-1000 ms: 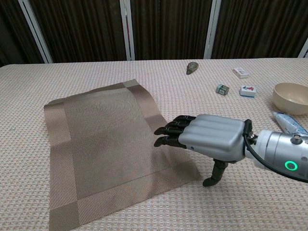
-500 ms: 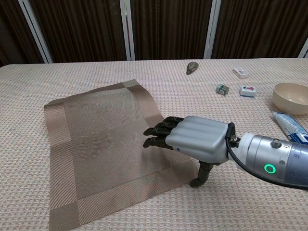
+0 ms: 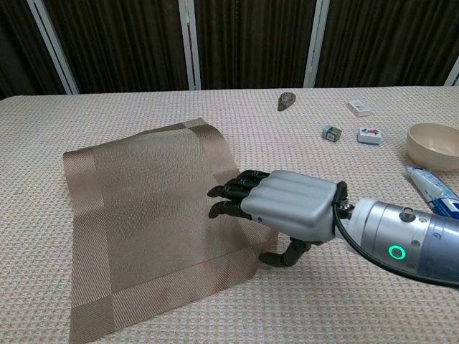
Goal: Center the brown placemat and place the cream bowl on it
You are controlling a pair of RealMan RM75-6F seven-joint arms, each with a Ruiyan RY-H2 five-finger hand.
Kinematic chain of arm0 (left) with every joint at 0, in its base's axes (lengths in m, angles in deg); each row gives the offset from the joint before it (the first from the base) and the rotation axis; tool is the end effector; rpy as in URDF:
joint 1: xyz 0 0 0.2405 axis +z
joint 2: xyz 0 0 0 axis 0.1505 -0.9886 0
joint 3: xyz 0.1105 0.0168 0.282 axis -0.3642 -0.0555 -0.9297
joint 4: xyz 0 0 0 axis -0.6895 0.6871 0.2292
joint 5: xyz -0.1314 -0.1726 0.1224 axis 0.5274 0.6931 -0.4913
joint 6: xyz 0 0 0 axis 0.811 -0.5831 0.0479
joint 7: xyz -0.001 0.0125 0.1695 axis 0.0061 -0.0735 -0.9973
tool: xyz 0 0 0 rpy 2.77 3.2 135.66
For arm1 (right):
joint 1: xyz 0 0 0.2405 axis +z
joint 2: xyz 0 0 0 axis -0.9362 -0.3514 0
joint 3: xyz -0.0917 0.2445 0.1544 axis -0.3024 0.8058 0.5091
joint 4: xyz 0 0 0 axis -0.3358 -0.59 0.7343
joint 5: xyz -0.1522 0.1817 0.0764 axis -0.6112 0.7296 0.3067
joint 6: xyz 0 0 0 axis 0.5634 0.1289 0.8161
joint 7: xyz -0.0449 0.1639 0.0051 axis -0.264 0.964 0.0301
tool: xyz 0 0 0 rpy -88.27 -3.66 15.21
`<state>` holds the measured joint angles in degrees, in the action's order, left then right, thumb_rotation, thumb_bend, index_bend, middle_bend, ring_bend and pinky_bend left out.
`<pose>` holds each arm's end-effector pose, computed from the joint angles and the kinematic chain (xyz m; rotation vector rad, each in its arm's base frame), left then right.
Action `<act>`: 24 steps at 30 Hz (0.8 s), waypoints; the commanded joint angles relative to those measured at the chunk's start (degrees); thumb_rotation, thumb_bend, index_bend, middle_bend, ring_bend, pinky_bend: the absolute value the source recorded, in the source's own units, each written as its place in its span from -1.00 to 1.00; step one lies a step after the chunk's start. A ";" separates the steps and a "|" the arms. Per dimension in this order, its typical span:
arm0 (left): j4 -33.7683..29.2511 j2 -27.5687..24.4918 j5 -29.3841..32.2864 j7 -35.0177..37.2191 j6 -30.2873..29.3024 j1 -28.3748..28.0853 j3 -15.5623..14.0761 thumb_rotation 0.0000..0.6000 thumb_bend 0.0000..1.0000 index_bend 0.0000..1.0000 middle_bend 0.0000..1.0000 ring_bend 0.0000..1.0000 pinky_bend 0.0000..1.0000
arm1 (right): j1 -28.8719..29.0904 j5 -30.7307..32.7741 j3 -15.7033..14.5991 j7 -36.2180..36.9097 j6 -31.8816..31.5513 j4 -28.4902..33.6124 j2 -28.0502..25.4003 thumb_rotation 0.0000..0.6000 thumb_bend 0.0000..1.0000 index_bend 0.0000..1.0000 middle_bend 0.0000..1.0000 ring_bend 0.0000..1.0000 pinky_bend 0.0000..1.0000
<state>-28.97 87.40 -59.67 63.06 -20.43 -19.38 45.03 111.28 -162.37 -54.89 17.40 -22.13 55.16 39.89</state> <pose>-0.2991 0.2549 0.1254 -1.3664 -0.8517 -0.8995 -0.1356 -0.3286 -0.1545 2.3260 -0.4846 0.9691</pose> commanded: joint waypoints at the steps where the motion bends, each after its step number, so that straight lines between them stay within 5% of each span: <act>1: -0.05 -0.05 -0.06 0.00 0.08 0.00 -0.08 1.00 -1.00 -1.00 -1.00 -1.00 -1.00 | 0.08 0.07 -0.37 -0.15 -0.02 -0.44 -0.07 1.00 -0.43 -0.67 -1.00 -1.00 -1.00; 14: -0.08 -0.03 -0.08 -0.24 0.33 -0.06 -0.20 1.00 -1.00 -1.00 -1.00 -1.00 -1.00 | 0.81 -0.90 -2.05 -0.97 -0.34 -4.07 -0.43 1.00 -0.40 -0.51 -0.99 -1.00 -1.00; 24: -0.22 -0.13 -0.14 -0.17 0.51 -0.05 -0.34 1.00 -1.00 -1.00 -1.00 -1.00 -1.00 | 0.63 -2.76 -2.92 4.83 -3.96 -6.35 0.51 1.00 -0.23 0.32 -0.83 -1.00 -1.00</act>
<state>-29.18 87.27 -59.81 62.89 -19.93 -19.43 44.69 111.95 -164.70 -57.58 21.57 -25.52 49.16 40.24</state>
